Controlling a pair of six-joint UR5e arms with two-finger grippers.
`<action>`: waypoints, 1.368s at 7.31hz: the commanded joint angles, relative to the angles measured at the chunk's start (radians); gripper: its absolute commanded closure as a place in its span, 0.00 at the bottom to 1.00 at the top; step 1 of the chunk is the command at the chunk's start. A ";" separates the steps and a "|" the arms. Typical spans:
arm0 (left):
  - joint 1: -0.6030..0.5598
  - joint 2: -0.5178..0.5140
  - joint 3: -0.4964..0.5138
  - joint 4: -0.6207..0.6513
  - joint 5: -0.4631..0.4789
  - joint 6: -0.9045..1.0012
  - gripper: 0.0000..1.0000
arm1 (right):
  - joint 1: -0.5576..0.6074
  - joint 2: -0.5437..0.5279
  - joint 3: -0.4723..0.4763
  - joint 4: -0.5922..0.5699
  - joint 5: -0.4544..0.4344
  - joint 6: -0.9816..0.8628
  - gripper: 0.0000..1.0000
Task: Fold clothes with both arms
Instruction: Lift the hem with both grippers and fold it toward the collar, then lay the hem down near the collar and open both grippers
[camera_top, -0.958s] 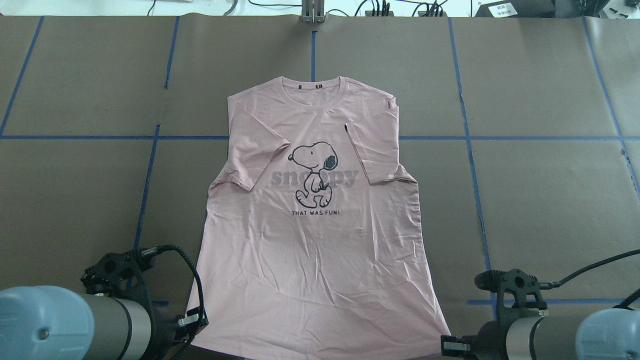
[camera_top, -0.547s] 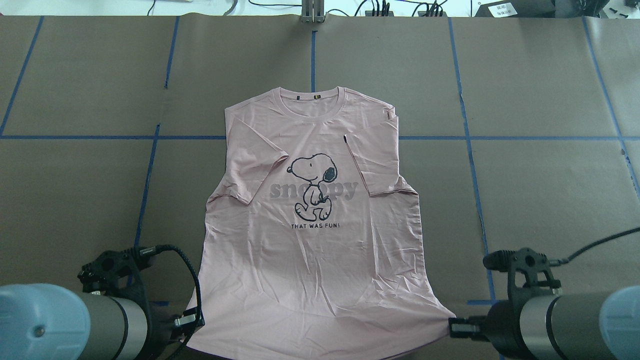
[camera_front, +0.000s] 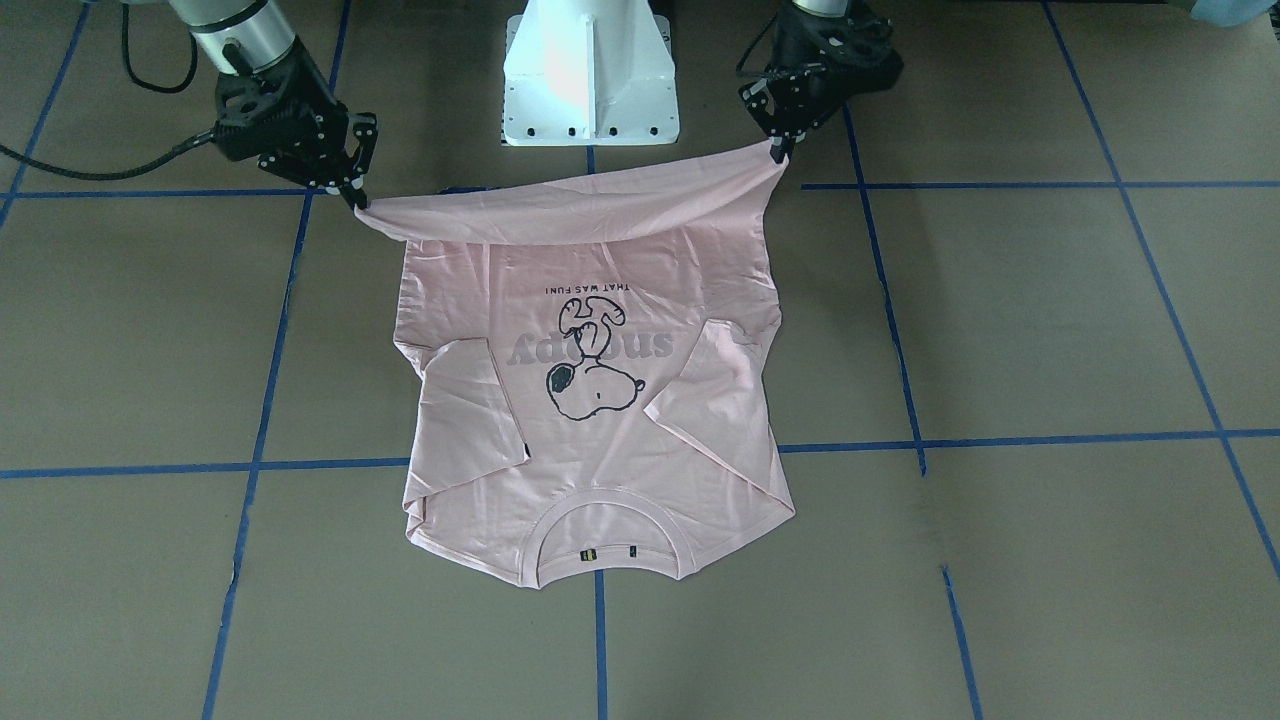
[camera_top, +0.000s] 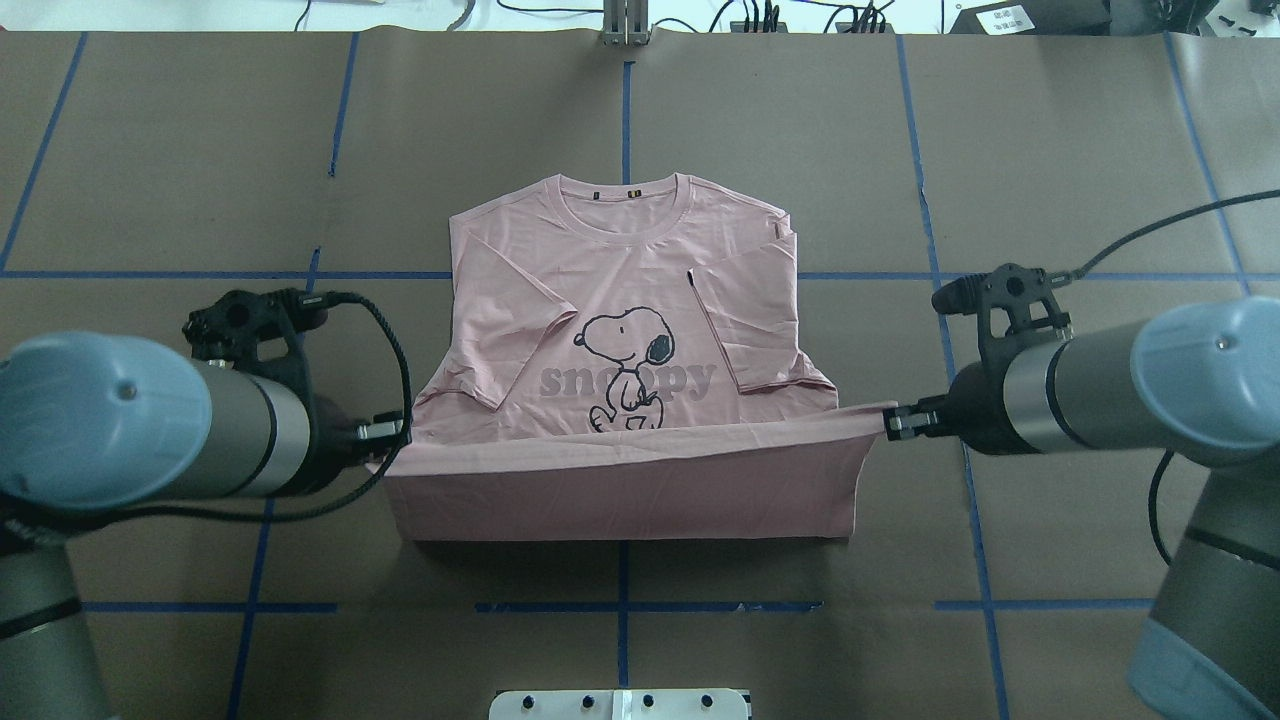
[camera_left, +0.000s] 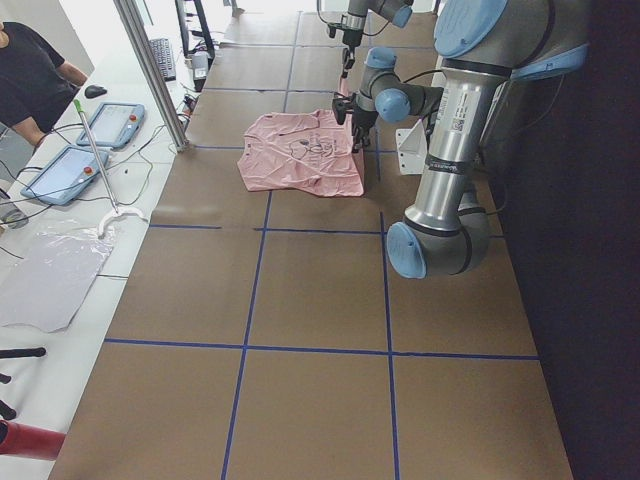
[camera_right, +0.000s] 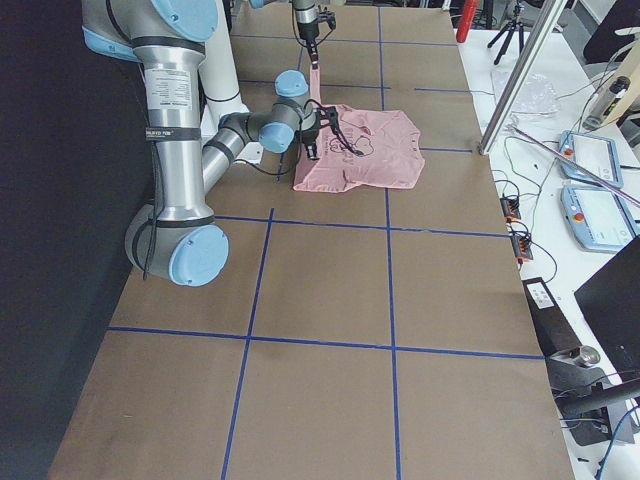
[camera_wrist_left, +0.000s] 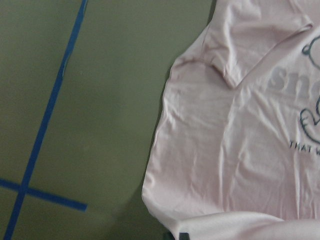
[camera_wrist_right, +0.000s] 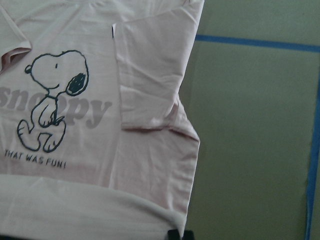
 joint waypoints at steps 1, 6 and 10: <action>-0.154 -0.089 0.308 -0.284 -0.006 0.067 1.00 | 0.120 0.222 -0.241 0.002 0.007 -0.088 1.00; -0.304 -0.192 0.756 -0.610 -0.006 0.138 1.00 | 0.254 0.545 -0.752 0.015 0.022 -0.185 1.00; -0.302 -0.258 0.825 -0.621 -0.006 0.124 1.00 | 0.266 0.625 -0.943 0.190 0.023 -0.171 1.00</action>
